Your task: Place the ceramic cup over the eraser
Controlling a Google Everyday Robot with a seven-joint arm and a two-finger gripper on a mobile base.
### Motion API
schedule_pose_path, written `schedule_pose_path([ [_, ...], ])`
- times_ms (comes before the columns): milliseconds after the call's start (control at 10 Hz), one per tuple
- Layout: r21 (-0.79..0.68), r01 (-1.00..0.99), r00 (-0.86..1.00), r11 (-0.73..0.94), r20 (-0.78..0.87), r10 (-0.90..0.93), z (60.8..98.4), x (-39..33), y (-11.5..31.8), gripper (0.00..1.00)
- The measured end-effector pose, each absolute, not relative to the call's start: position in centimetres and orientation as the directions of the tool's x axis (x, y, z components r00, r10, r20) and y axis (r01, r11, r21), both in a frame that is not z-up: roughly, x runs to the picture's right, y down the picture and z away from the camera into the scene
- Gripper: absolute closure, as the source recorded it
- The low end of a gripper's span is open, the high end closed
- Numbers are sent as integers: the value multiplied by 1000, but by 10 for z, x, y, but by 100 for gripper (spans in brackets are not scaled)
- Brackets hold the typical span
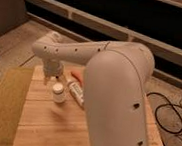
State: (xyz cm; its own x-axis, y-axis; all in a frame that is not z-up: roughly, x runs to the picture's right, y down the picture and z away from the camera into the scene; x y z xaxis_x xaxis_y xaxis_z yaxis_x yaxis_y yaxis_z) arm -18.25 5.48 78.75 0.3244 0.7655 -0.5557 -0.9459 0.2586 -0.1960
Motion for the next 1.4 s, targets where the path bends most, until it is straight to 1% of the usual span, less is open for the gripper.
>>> schedule_pose_path([
  [800,-182,-934,349,306,-633,691,814,-191,74,35],
  [1400,-142,-949,298,283,-698,651,823,-181,83,35],
])
